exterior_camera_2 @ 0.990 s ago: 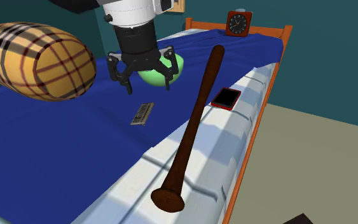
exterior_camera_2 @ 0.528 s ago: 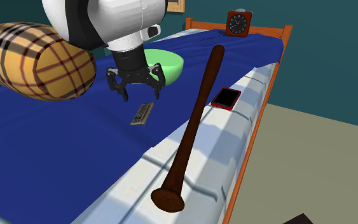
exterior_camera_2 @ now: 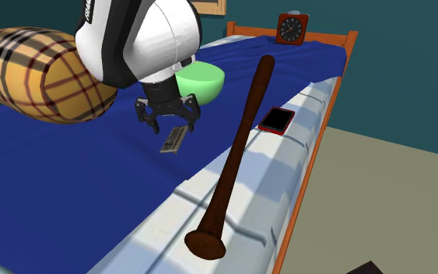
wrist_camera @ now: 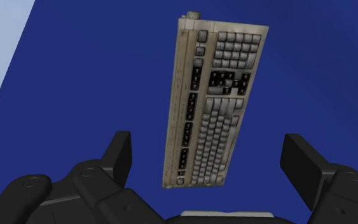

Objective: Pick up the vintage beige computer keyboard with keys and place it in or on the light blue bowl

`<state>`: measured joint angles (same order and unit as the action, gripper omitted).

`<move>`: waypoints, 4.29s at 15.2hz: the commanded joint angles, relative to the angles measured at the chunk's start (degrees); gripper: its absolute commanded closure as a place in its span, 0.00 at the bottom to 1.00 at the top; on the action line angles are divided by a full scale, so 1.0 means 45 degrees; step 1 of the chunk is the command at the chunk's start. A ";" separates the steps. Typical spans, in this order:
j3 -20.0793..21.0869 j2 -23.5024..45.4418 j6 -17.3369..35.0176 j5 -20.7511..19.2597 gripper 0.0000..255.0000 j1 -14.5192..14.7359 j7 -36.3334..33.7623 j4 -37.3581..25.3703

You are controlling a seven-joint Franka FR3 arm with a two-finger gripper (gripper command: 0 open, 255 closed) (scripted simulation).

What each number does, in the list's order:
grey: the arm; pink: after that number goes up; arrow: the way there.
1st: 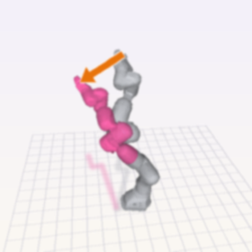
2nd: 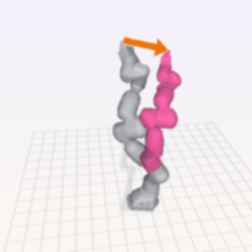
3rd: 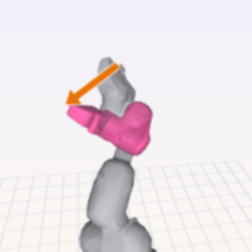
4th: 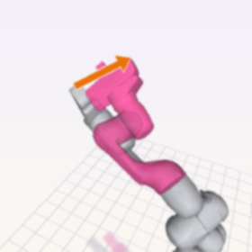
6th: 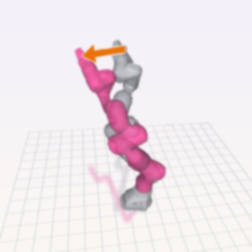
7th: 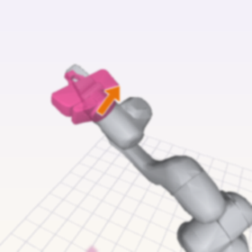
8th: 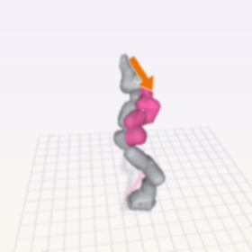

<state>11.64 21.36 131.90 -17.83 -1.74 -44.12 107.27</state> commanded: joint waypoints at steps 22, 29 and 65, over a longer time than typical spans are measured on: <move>-0.0005 -0.0010 -0.0025 0.0019 1.00 -0.0038 0.0063 -0.0031; 0.0125 -0.0612 -0.0976 0.0345 1.00 -0.0105 0.0392 -0.0421; 0.0736 -0.3209 -0.5617 0.1370 1.00 0.0281 0.0712 -0.2491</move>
<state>14.57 8.95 105.94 -12.01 -0.80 -40.01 93.26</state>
